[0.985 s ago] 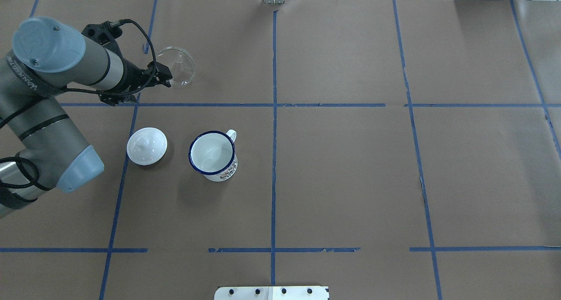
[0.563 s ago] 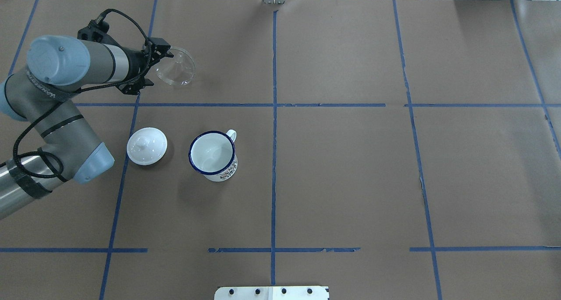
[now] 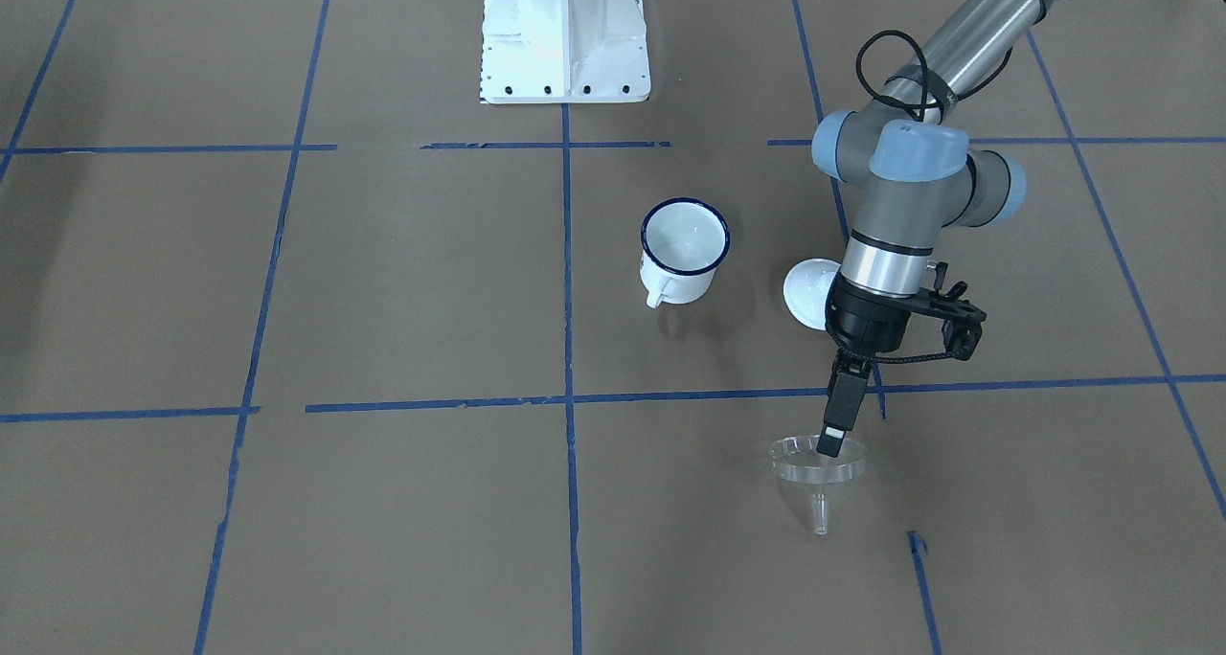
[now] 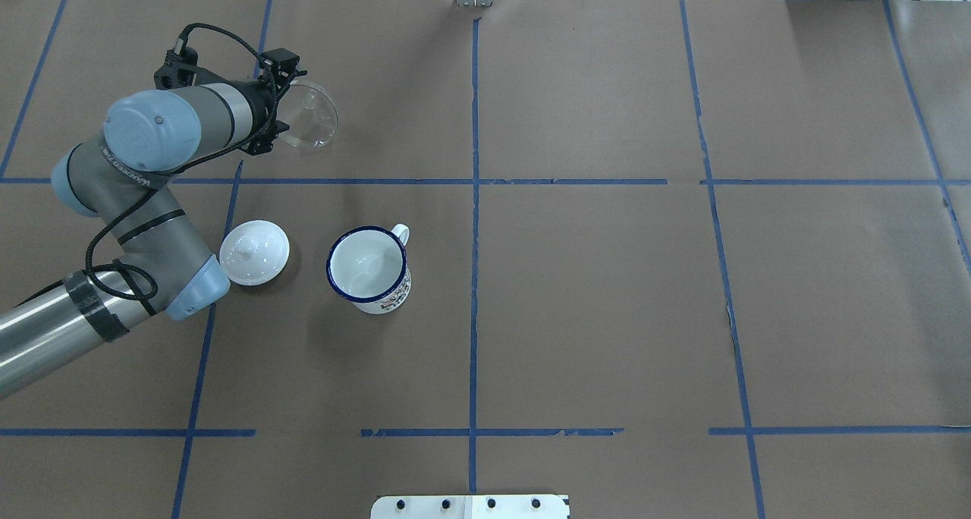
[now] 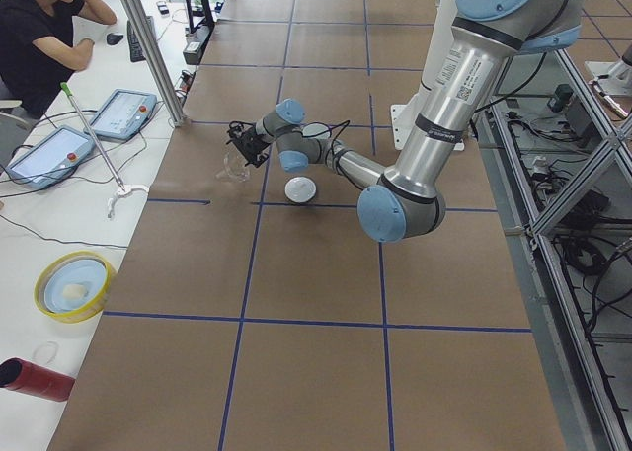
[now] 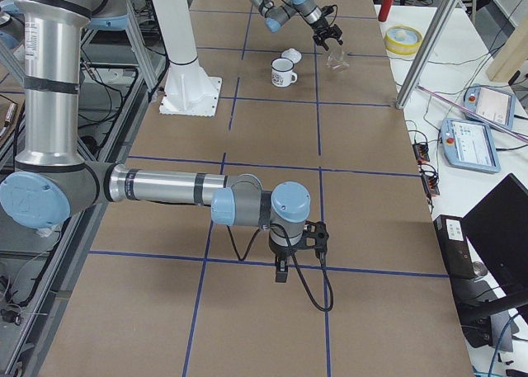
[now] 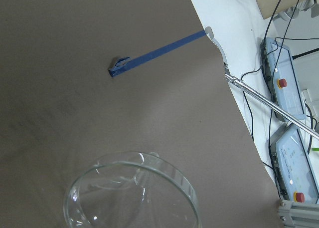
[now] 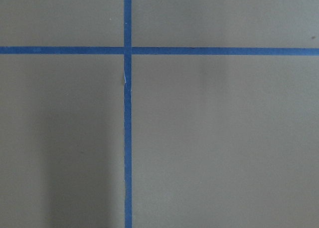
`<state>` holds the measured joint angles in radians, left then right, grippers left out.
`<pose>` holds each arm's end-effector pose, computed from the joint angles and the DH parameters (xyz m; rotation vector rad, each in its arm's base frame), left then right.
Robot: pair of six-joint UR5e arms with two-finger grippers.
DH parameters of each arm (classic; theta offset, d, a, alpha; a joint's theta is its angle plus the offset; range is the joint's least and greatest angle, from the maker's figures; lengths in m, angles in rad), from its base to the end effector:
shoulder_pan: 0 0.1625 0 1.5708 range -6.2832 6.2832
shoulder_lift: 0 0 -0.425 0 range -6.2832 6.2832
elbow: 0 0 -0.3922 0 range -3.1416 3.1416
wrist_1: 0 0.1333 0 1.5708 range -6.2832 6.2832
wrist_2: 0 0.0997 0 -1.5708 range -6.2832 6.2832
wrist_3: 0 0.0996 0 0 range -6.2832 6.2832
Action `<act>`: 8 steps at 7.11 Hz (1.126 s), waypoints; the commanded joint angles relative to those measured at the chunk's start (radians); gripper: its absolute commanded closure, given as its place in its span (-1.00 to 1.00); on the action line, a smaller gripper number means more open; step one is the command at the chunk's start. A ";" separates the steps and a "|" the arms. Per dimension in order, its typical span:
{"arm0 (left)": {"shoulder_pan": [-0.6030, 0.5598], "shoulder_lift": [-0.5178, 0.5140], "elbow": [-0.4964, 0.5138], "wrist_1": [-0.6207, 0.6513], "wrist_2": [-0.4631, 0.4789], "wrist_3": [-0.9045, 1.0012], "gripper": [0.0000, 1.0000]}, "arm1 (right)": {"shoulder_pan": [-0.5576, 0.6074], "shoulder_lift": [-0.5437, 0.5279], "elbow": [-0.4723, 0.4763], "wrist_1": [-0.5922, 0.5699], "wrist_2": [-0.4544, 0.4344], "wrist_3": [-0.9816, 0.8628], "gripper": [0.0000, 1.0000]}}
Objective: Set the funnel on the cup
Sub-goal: 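Reach the left gripper to the clear glass funnel and grasp it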
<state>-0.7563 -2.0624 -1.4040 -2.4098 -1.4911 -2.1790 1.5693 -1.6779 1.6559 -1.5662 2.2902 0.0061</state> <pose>0.4144 -0.5851 0.3598 0.1688 1.2465 -1.2423 0.0670 -0.4452 0.6703 -0.0194 -0.7193 0.0107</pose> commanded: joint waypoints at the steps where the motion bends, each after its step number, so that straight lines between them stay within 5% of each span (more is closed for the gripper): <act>1: 0.003 -0.051 0.067 -0.003 0.009 -0.041 -1.00 | 0.000 0.000 -0.001 0.000 0.000 0.000 -1.00; 4: 0.006 -0.076 0.124 -0.038 0.018 -0.061 -0.94 | 0.000 0.000 -0.001 0.000 0.000 0.000 -1.00; 8: 0.005 -0.088 0.154 -0.055 0.060 -0.048 0.19 | 0.000 0.000 -0.001 0.000 0.000 0.000 -1.00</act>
<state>-0.7515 -2.1499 -1.2516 -2.4641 -1.4318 -2.2340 1.5693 -1.6781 1.6554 -1.5662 2.2902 0.0061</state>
